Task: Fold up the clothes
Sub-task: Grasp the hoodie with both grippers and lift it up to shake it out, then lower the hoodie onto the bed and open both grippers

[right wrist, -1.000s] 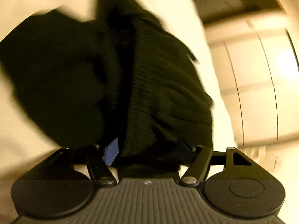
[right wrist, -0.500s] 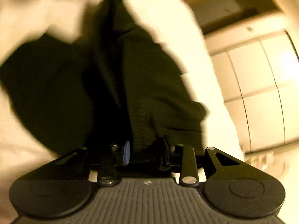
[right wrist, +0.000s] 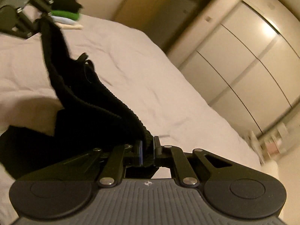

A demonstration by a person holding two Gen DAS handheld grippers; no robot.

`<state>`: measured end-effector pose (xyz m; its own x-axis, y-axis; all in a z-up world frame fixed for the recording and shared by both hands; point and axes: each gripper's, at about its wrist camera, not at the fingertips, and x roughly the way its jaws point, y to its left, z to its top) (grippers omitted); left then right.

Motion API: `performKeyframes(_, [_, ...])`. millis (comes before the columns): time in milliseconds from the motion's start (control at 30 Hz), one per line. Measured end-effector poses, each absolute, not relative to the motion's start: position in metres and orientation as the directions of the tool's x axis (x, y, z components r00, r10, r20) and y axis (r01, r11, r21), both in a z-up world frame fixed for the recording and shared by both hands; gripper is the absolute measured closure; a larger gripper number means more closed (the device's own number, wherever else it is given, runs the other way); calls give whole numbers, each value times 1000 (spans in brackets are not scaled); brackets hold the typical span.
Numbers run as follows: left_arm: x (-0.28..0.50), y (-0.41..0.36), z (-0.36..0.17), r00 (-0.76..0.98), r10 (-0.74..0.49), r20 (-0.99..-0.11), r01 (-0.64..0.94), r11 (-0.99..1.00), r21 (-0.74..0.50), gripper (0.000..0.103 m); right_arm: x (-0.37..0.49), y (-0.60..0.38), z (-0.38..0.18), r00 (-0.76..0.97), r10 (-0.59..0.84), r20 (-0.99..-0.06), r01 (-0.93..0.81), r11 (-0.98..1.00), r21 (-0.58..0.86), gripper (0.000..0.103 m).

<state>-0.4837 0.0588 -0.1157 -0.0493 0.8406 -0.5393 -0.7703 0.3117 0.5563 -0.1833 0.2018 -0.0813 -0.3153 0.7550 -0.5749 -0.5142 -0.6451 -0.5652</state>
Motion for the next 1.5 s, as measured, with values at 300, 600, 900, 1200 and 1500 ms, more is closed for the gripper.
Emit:
performKeyframes(300, [-390,-21,-20,-273,866,-418,-881,-51,470,92,-109,186,-13,-515,734,-443,-398,-662,-635,96])
performKeyframes(600, [-381,-74,119,-456,858,-235,-861,-359,360,92,-91,230,118,-756,641,-133,-373,-589,-717,96])
performKeyframes(900, [-467,-46,231,-607,780,-153,-766,-523,373,92,-224,297,228,-870,492,-32,-311,-598,-739,96])
performKeyframes(1200, [-539,1,408,-792,593,147,-464,-740,487,91,-401,360,370,-851,478,219,-481,-541,-690,97])
performKeyframes(1500, [-404,-30,443,-793,542,280,-324,-763,559,91,-334,361,453,-828,396,397,-560,-541,-628,96])
